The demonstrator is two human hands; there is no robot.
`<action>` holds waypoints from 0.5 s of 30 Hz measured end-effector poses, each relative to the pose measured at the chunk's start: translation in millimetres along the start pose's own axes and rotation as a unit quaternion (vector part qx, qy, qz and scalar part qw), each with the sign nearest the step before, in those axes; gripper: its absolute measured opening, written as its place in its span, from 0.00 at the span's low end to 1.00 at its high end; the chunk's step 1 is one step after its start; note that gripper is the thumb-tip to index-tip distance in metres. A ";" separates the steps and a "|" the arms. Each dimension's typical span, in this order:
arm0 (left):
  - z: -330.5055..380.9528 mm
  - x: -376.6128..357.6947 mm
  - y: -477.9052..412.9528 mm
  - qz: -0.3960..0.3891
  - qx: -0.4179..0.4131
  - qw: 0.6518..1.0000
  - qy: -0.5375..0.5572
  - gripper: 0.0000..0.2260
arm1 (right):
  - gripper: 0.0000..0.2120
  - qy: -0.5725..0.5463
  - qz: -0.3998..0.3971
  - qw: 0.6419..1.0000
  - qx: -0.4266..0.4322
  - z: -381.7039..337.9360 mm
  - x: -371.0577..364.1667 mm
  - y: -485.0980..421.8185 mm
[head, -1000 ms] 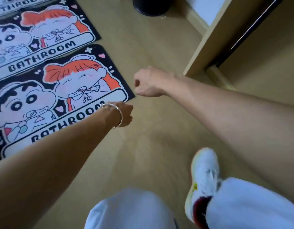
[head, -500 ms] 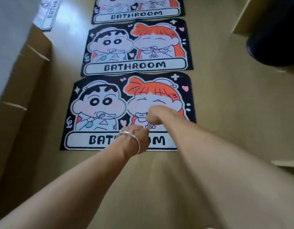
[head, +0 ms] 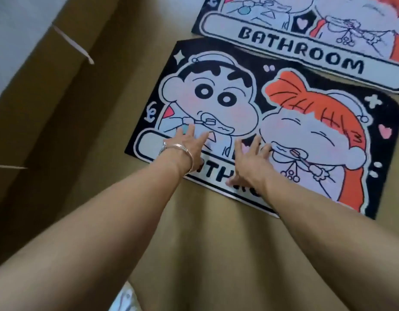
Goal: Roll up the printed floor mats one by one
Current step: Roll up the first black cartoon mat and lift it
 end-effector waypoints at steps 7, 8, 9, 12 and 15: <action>11.7 -6.5 -11.4 -0.148 0.019 0.985 -0.082 0.38 | 0.48 -0.081 -0.022 0.996 0.005 2.1 2.9 2.6; 12.5 -2.9 -11.9 -0.162 0.017 0.982 -0.097 0.38 | 0.47 -0.083 -0.023 0.996 0.005 1.8 2.6 4.8; 12.8 1.3 -12.5 -0.173 0.011 0.978 -0.112 0.38 | 0.46 -0.086 -0.022 0.996 0.005 2.2 3.6 6.7; 10.6 7.8 -17.0 -0.194 0.007 0.972 -0.136 0.37 | 0.42 -0.102 -0.022 0.994 0.009 8.8 9.1 9.7; 11.5 2.8 -17.9 -0.184 0.022 0.971 -0.150 0.36 | 0.32 -0.148 -0.005 0.988 0.045 25.8 15.0 25.7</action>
Point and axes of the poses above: each hand's wrist, its own y-axis away from the middle knuckle, its own x-axis out of the back of the hand, z = x × y, the point moved 1 cm from there along -y, towards the middle knuckle, and after that the axes turned 15 degrees about -z, right-handed, at the moved point
